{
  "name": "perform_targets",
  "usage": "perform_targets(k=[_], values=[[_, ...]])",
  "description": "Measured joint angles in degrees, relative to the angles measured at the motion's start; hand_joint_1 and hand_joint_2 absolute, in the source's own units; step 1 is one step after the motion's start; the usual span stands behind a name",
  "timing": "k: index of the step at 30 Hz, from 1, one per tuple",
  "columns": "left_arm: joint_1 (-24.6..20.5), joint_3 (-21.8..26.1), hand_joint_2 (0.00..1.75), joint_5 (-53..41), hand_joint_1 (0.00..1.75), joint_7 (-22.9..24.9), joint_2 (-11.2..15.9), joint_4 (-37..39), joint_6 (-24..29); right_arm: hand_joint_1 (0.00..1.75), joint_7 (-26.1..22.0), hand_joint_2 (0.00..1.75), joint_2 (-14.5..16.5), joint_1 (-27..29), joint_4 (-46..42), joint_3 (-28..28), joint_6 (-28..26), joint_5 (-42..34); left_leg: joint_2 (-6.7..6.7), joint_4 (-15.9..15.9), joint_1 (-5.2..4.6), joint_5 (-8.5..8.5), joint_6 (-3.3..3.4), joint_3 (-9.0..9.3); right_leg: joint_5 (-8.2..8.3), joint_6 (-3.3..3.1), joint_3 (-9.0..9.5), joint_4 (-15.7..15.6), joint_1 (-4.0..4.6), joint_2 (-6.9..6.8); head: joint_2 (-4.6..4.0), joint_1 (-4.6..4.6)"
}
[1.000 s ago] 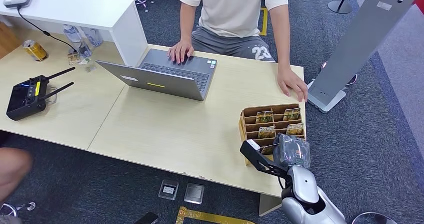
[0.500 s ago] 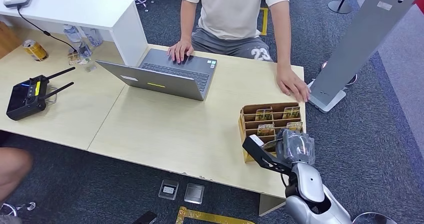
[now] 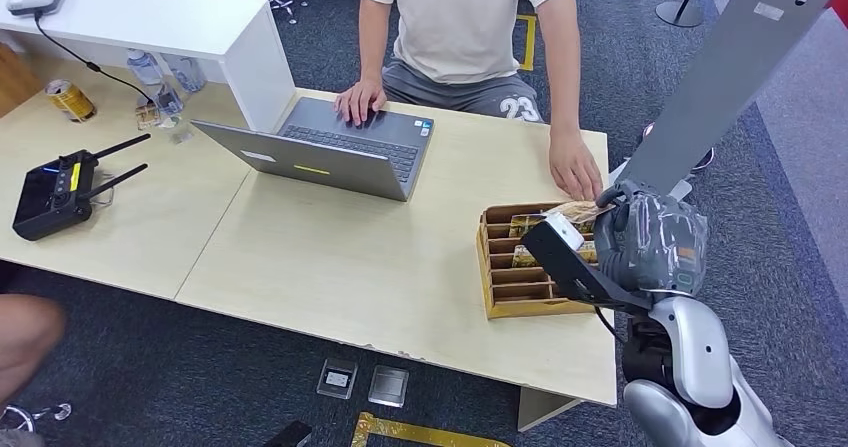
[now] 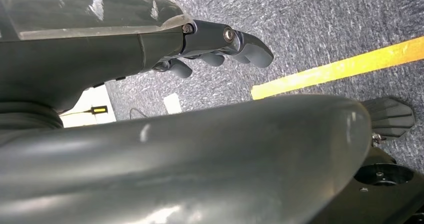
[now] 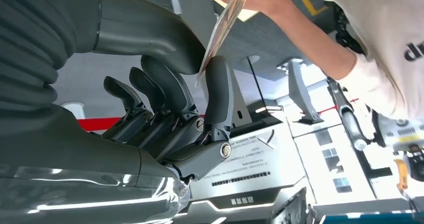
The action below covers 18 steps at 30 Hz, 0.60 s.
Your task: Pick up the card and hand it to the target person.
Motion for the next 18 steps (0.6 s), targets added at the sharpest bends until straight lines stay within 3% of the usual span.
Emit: perform_targets(k=[3,8,13,18], values=[[0.0,0.0,0.00,0.0,0.00,0.0,0.0,0.0,-0.2,1.64,-5.0,1.75,0.0,-0.7,-0.7,-0.5,-2.2,-1.1,0.01,0.0,0.00,0.00,0.00,0.00,0.00,0.00,0.01,0.0,0.00,0.01,0.00,-0.04],[-0.1,0.0,0.00,-0.3,0.00,0.1,0.0,0.0,-0.5,1.64,-5.5,1.75,1.0,-2.2,2.0,-0.7,-8.4,-3.6,0.00,0.0,0.00,0.00,0.00,-0.03,0.00,0.00,0.01,0.0,0.00,0.00,0.00,-0.02],[-0.2,0.0,0.00,-0.8,0.00,-0.1,-0.2,0.0,-0.8,1.64,-4.9,1.75,3.8,-5.1,11.2,-0.5,-17.6,-7.7,-0.03,0.0,0.00,0.00,0.00,-0.04,0.00,0.00,0.01,0.0,0.00,-0.02,0.00,-0.01],[-0.3,0.0,0.00,-1.4,0.00,-0.7,-0.5,0.0,-0.9,1.64,0.1,1.75,7.6,-7.7,21.1,-0.1,-26.4,-9.2,-0.04,0.0,0.00,0.01,-0.01,-0.06,0.00,0.00,0.00,0.0,0.00,-0.02,0.00,-0.02]])
